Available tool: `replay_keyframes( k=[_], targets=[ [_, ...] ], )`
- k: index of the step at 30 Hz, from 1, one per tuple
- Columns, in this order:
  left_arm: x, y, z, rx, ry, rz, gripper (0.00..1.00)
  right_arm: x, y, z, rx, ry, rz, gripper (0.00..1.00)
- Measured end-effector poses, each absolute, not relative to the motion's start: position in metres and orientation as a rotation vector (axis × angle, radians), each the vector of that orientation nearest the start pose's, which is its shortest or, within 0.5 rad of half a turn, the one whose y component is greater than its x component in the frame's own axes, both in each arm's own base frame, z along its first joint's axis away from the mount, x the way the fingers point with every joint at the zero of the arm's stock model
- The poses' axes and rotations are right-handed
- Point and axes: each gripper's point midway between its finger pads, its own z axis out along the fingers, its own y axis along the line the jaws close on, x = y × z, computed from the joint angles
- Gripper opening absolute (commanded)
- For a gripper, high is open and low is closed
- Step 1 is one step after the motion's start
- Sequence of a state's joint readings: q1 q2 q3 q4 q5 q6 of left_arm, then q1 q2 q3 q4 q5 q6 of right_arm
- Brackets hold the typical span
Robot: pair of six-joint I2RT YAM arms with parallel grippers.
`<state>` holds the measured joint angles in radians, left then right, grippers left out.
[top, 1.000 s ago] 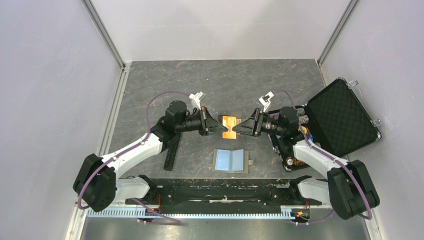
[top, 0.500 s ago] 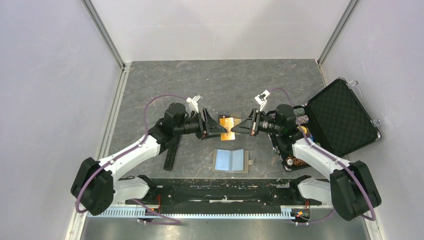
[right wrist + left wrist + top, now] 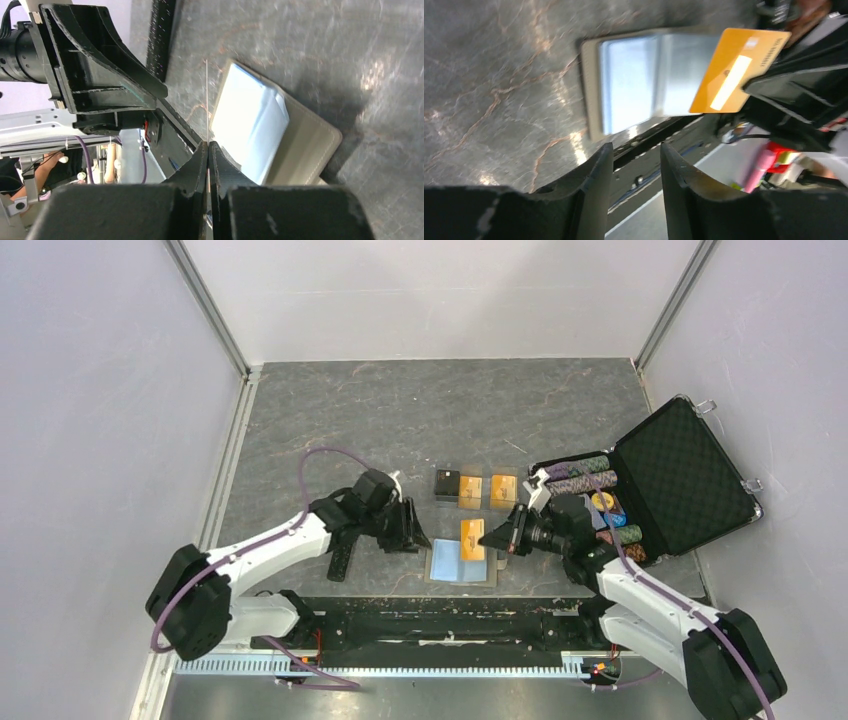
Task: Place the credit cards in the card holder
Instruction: Pick up the credit card from the storage box, then insert the credit card into the card holder.
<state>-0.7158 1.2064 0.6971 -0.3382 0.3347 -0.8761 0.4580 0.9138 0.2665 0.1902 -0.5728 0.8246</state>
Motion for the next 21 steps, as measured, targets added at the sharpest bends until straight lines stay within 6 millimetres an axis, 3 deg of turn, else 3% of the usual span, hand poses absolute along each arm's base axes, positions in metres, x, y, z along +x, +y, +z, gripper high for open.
replay_keyframes(
  k=[6,21],
  targets=[
    [0.149,-0.259,0.06,0.006,2.836,-0.809,0.3,0.168,0.229,0.087,0.046,2.301,1.331,0.0],
    [0.145,-0.262,0.021,0.047,2.932,-0.611,0.22,0.165,0.229,0.052,0.118,2.403,1.209,0.0]
  ],
)
